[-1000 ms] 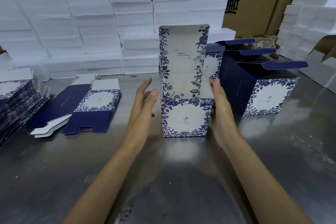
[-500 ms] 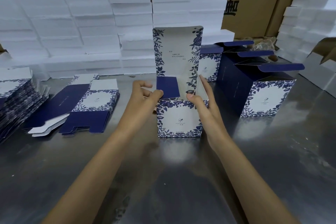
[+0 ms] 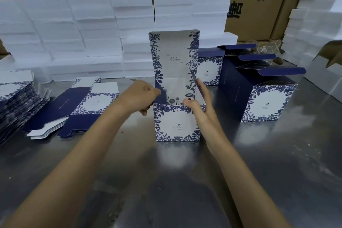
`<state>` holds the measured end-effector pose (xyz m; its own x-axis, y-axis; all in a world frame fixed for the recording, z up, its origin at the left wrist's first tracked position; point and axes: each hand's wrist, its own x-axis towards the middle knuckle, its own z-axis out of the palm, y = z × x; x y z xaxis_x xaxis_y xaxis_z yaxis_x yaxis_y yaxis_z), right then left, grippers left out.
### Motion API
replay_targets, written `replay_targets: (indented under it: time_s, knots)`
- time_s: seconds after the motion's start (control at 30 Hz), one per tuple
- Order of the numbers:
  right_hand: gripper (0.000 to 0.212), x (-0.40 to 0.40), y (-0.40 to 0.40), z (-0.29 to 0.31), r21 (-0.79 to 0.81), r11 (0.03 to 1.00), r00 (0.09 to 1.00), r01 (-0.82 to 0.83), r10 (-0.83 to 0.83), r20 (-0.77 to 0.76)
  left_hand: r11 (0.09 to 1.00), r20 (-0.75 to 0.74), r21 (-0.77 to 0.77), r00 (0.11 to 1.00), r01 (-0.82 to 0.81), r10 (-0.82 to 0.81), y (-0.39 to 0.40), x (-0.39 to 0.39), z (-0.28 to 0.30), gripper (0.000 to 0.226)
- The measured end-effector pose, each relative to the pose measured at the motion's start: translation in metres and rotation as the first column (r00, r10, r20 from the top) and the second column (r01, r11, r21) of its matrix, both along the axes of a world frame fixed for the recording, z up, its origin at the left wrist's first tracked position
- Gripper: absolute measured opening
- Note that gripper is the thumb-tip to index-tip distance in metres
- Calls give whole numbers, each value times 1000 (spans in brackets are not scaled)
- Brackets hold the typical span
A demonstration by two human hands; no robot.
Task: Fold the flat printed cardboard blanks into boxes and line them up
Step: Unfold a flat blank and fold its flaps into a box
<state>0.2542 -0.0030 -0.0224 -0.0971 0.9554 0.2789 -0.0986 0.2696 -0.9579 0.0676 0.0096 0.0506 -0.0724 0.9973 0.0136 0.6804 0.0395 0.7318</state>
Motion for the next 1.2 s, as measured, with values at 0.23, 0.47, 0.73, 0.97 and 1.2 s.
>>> replay_targets:
  time_s: [0.23, 0.47, 0.73, 0.97, 1.2]
  knots:
    - [64, 3, 0, 2, -9, 1000, 1000, -5, 5, 5, 987, -38, -163, 999, -5, -1, 19, -3, 15, 38]
    - [61, 6, -1, 5, -23, 1000, 999, -6, 7, 42, 995, 32, -98, 999, 30, -27, 17, -3, 3, 40]
    - [34, 19, -4, 11, 17, 1000, 999, 1, -2, 54, 959, 564, 242, 826, -148, -15, 0, 7, -33, 16]
    - [28, 41, 13, 50, -208, 978, 899, 16, 77, 431, 945, 722, 292, 682, -147, -117, -6, 10, -53, 13]
    - [55, 43, 15, 67, -226, 964, 745, -138, 252, 618, 943, 738, 298, 663, -151, -127, -9, 8, -57, 17]
